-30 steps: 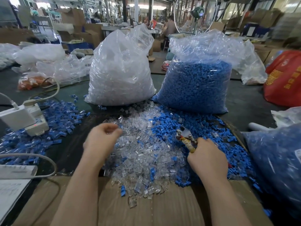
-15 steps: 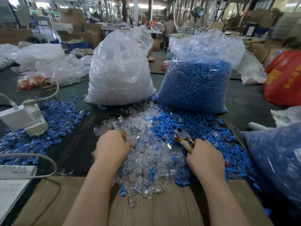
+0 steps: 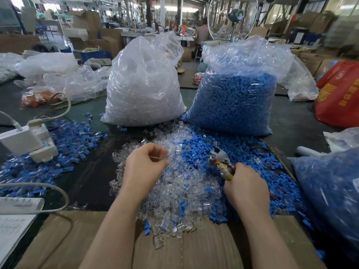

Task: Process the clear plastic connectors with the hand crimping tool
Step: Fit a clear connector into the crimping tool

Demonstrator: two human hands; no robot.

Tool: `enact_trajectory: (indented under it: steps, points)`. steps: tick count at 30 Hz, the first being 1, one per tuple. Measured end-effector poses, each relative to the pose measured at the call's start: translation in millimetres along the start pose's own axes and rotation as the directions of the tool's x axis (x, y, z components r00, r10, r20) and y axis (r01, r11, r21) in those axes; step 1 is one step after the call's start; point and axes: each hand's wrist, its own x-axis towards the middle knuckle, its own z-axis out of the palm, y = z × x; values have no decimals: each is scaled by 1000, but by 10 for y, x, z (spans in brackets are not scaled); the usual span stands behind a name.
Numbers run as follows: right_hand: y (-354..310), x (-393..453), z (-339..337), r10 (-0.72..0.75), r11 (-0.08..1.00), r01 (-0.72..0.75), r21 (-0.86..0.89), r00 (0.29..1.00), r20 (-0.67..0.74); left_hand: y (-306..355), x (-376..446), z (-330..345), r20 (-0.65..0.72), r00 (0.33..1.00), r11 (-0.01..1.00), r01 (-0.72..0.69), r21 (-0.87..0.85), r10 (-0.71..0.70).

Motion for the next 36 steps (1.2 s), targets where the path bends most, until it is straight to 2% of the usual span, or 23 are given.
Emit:
enact_trajectory:
  steps: [4, 7, 10, 14, 18, 24, 30, 32, 33, 36]
  points:
    - [-24, 16, -22, 31, 980, -13, 198, 995, -92, 67, -31, 49, 89, 995, 973, 60, -224, -41]
    - [-74, -4, -22, -5, 924, 58, 379, 991, -137, 122, -58, 86, 142, 989, 941, 73, -331, -26]
    - [-133, -29, -23, -74, 858, 133, 497, 988, -135, 152, -85, 141, 175, 985, 935, 66, -348, -5]
    - [-182, -65, -4, -143, 806, 176, 566, 984, -102, 162, -97, 183, 189, 982, 931, 65, -360, 5]
    - [-186, -63, -10, -144, 702, 167, 693, 985, -91, 189, -102, 243, 201, 980, 918, 86, -387, -7]
    - [-176, -62, -69, -118, 496, 136, 858, 989, -88, 257, -146, 331, 296, 955, 876, 118, -467, 30]
    - [-197, -69, -87, -167, 395, 112, 912, 985, -48, 292, -181, 379, 336, 940, 823, 141, -551, 64]
    - [-185, -69, -84, -168, 410, 129, 903, 984, -64, 283, -187, 393, 333, 941, 823, 142, -549, 59]
    - [-171, -59, -71, -156, 469, 149, 871, 984, -84, 276, -187, 400, 320, 946, 823, 143, -550, 49]
    - [-92, -8, -43, -87, 767, 158, 621, 986, -143, 248, -171, 412, 232, 973, 842, 118, -526, 9]
